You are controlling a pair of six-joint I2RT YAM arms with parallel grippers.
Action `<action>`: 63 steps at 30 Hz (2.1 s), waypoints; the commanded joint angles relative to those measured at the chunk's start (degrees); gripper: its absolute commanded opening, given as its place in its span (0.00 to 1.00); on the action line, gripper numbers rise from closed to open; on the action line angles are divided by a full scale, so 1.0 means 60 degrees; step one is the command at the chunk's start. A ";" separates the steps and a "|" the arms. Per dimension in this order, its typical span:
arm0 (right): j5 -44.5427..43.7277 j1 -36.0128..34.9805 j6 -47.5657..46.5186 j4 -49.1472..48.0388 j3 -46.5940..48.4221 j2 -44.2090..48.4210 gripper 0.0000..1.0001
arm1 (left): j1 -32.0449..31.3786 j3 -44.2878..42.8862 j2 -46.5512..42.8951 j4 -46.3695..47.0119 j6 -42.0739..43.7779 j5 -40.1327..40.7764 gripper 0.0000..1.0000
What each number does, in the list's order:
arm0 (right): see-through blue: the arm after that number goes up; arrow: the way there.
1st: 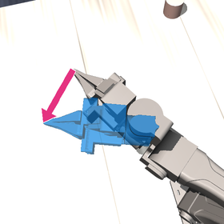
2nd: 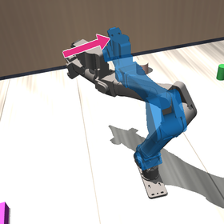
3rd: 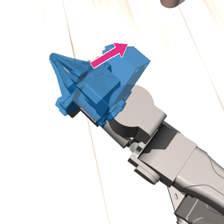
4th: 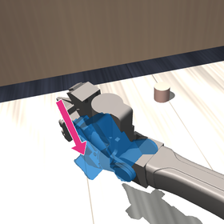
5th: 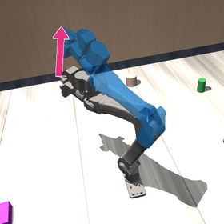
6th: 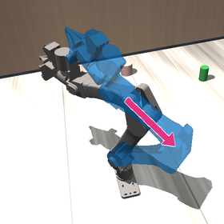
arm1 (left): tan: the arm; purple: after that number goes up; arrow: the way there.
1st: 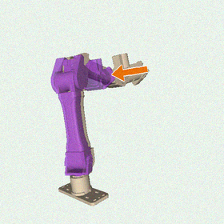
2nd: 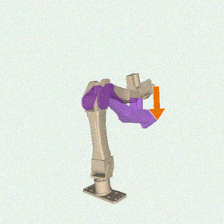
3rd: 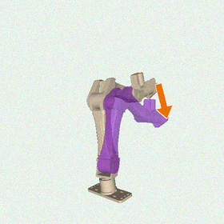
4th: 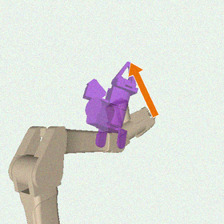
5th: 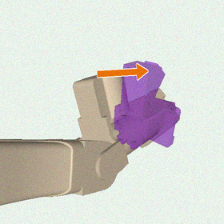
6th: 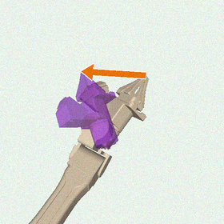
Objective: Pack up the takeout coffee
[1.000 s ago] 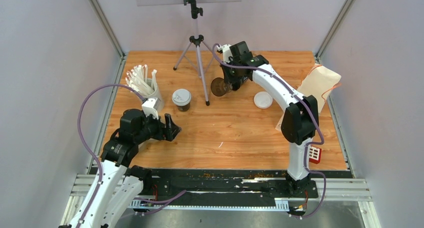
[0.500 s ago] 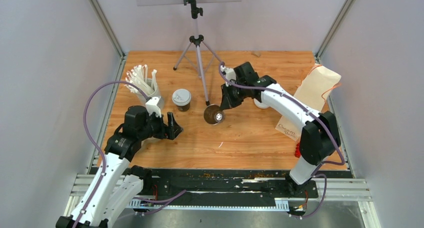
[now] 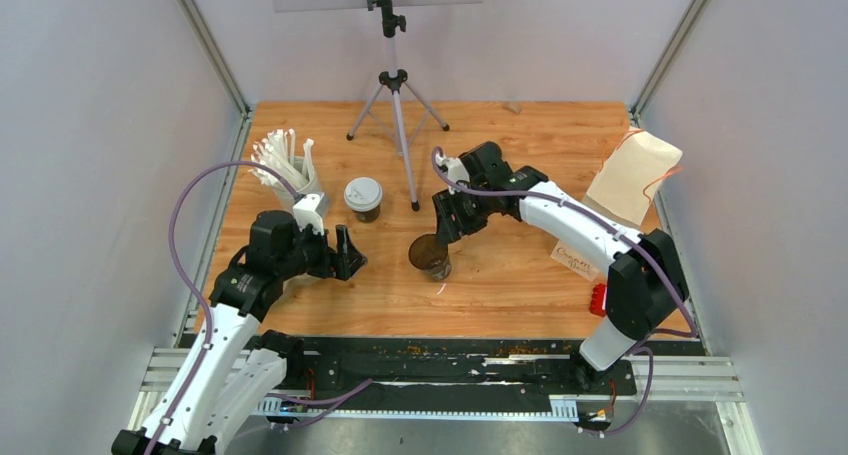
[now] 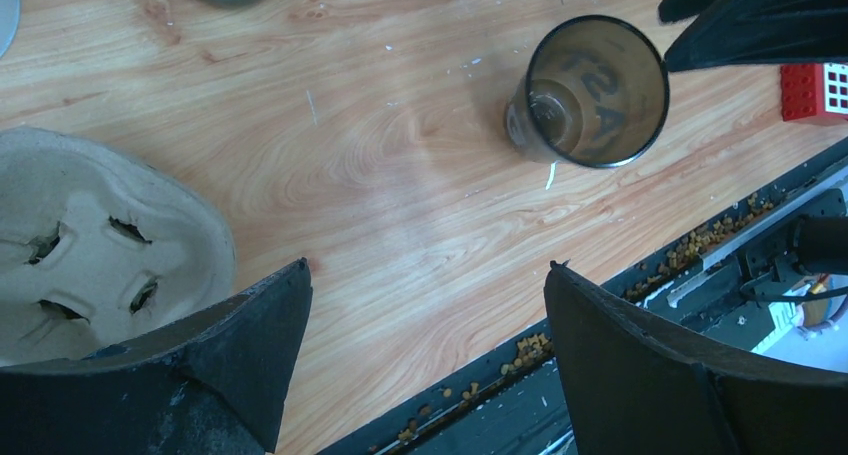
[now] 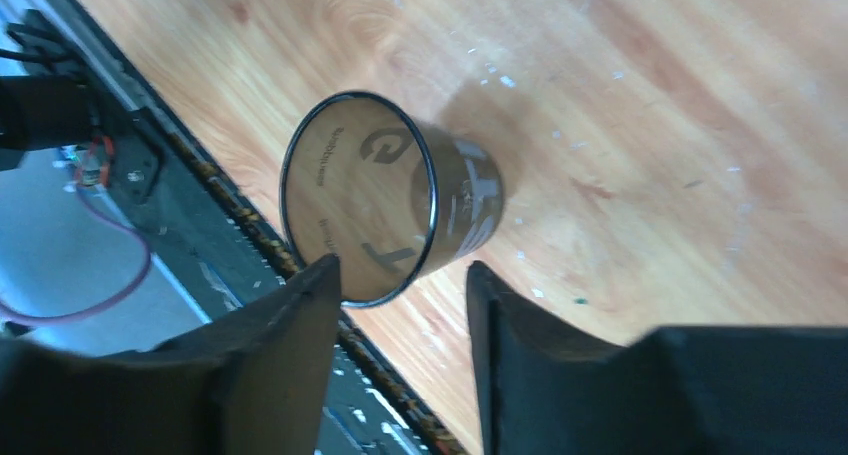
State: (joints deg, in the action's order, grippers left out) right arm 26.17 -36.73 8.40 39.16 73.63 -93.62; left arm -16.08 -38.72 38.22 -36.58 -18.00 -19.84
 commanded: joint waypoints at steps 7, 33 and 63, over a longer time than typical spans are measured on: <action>-0.6462 0.0126 -0.3400 -0.1192 0.1618 0.0089 0.70 | 0.0043 -0.0159 -0.0118 0.0108 0.0276 -0.0189 0.93; -0.9739 0.0960 -0.6794 -0.3154 0.4431 -0.5026 0.21 | 0.0028 0.0032 -0.0351 0.0325 0.0265 -0.0522 0.93; -0.4851 0.1596 -0.1608 0.3935 0.8554 -0.5836 0.08 | 0.0028 0.0129 -0.0620 0.0415 0.0165 -0.0335 0.93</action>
State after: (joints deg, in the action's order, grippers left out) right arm -1.45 -27.18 -3.25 61.71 122.21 -128.92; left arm -16.08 -37.95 34.74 -36.14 -17.63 -21.91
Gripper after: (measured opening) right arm 0.071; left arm 0.927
